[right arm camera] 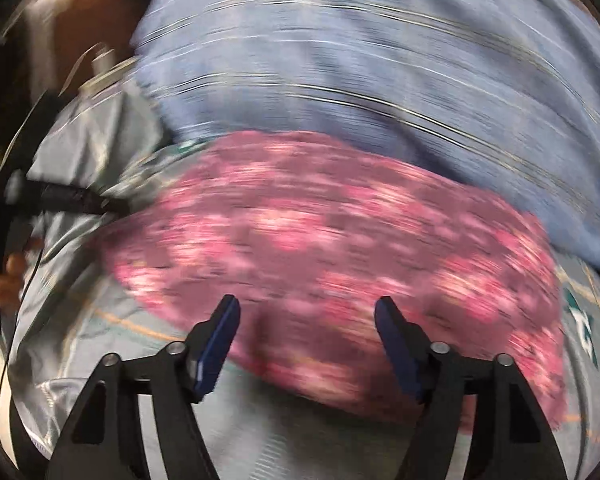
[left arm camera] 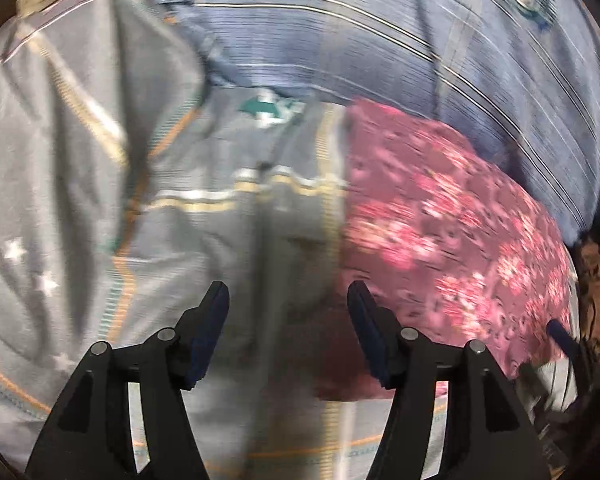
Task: Fold small clothes
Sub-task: 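Open both grippers and lift them off the folded garment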
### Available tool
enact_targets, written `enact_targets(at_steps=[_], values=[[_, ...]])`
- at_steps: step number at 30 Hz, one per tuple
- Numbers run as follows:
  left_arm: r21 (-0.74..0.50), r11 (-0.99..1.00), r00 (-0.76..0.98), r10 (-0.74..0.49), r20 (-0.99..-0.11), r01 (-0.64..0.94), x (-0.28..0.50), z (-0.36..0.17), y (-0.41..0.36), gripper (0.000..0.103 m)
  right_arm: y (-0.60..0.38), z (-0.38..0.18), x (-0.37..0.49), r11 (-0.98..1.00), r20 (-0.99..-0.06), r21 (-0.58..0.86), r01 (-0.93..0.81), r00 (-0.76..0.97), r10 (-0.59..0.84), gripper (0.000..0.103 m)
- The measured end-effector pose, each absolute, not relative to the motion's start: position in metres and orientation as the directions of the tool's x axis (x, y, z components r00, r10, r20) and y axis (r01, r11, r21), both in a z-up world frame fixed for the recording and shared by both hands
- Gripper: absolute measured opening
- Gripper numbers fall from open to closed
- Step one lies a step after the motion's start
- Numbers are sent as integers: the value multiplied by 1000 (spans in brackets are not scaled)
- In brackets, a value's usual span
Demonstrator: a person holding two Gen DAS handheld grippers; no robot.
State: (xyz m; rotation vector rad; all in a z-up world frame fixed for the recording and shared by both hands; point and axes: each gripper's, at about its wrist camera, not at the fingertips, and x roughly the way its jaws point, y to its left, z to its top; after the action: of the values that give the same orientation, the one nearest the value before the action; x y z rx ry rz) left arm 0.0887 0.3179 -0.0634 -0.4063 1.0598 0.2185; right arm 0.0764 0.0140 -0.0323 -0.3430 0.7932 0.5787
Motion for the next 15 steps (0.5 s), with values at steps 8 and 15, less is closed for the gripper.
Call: enact_targets(at_steps=[8, 15], values=[[-289, 854, 489, -47, -871, -432, 80, -63, 365, 61, 120, -67, 45, 617, -771, -258, -743, 543, 332, 78], [-332, 834, 484, -90, -870, -441, 86, -68, 375, 61, 155, -81, 46, 575, -722, -393, -717, 628, 291, 75]])
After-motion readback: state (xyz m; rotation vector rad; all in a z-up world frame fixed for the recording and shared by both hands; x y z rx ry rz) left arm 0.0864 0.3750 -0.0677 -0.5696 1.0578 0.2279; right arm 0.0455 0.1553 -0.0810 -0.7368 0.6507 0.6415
